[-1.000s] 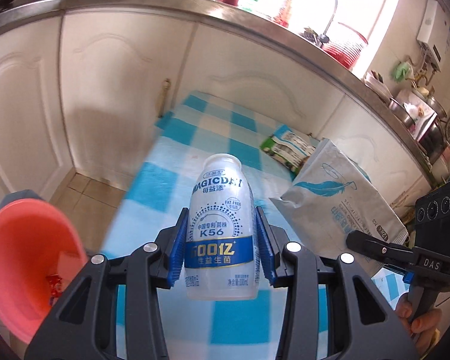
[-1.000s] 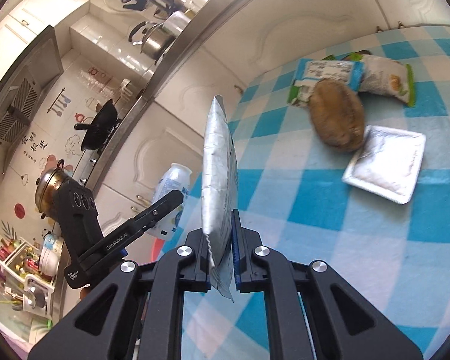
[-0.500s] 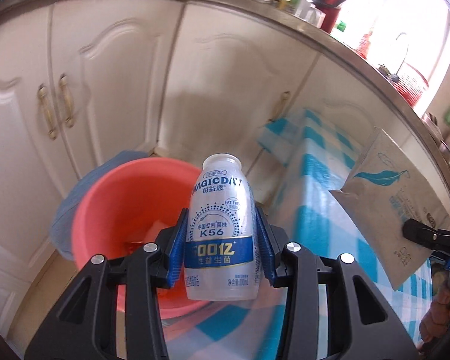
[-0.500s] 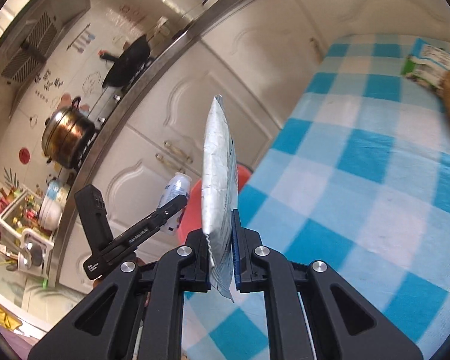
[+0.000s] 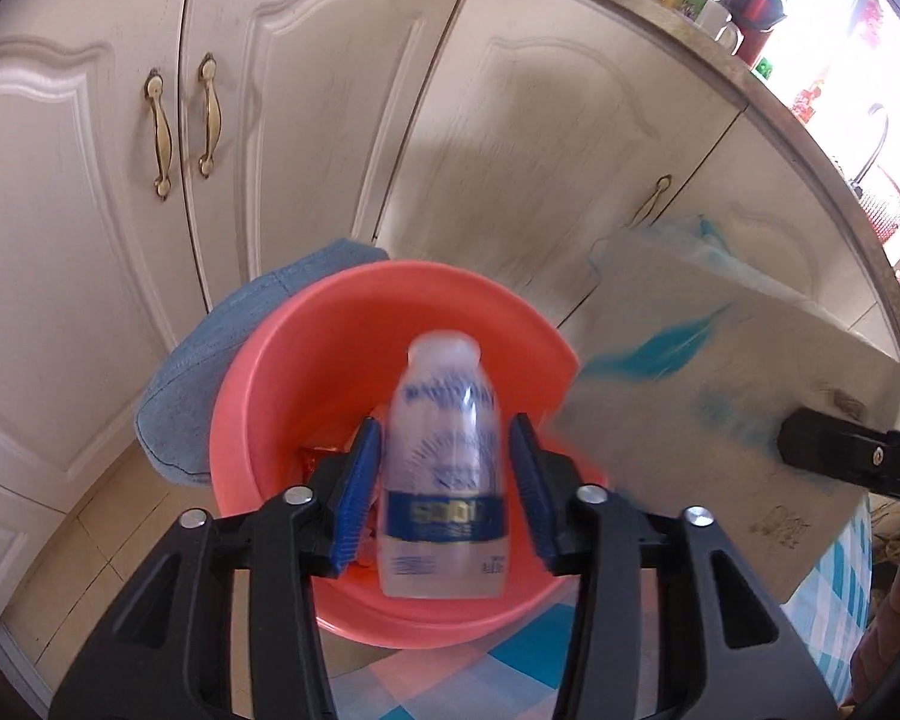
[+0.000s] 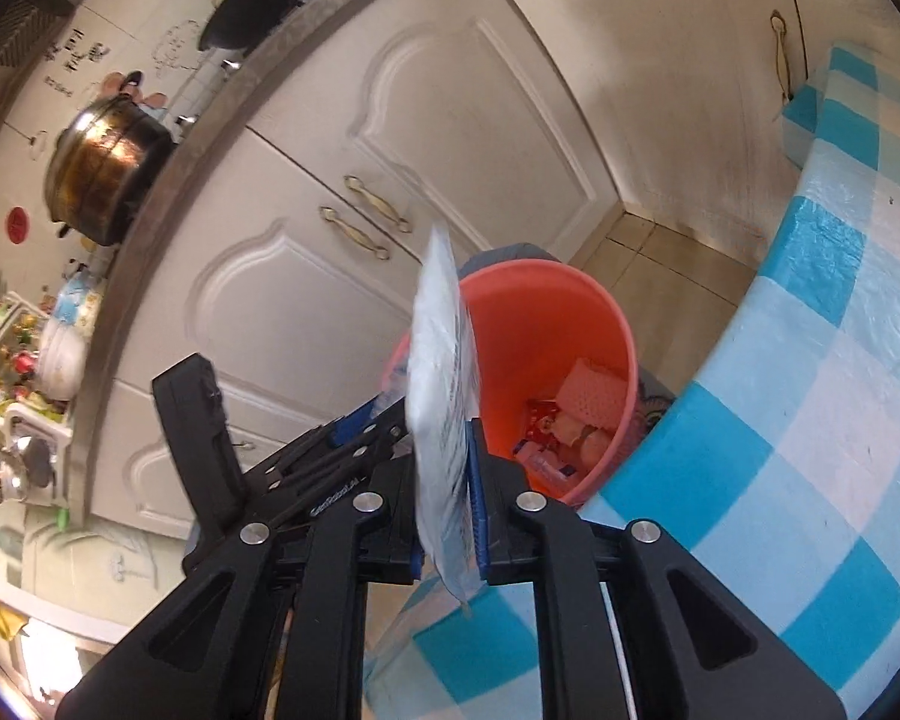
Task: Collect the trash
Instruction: 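Carry bottle and silver bag over the red bucket and open both tools, then move both tools back over the table toward the remaining trash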
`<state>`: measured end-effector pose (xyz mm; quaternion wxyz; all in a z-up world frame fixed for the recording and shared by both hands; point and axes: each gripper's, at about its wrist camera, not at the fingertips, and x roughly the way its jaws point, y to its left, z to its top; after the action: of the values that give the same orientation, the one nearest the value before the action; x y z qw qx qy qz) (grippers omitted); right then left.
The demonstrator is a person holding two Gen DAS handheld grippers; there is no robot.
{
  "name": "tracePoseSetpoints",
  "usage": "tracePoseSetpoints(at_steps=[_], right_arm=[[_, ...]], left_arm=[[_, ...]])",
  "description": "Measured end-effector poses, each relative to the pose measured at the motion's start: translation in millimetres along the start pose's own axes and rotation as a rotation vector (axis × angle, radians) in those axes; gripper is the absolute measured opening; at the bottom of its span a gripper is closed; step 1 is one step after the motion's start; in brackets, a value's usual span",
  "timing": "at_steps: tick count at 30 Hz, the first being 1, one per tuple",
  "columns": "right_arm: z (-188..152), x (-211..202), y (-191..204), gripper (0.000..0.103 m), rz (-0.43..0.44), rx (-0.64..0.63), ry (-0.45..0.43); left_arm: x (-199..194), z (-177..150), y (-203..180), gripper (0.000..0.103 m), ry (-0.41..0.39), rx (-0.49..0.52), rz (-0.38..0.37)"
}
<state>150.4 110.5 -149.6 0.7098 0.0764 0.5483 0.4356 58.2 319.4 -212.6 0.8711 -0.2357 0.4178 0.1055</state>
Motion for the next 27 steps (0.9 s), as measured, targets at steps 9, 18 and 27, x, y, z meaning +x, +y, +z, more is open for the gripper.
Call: tracePoseSetpoints(at_steps=[9,18,27], right_arm=[[-13,-21,-20,0.088,-0.13,0.047,-0.088],[-45,-104,-37,0.089,-0.307,0.002,-0.361],[-76,-156,-57,0.092,-0.343,-0.022,-0.6]], left_arm=[[-5,-10,6,0.085,-0.034,0.04,0.113],[-34,-9,-6,0.087,-0.13,0.052,0.072],[-67,-13,-60,0.09,-0.243,0.115,-0.068]])
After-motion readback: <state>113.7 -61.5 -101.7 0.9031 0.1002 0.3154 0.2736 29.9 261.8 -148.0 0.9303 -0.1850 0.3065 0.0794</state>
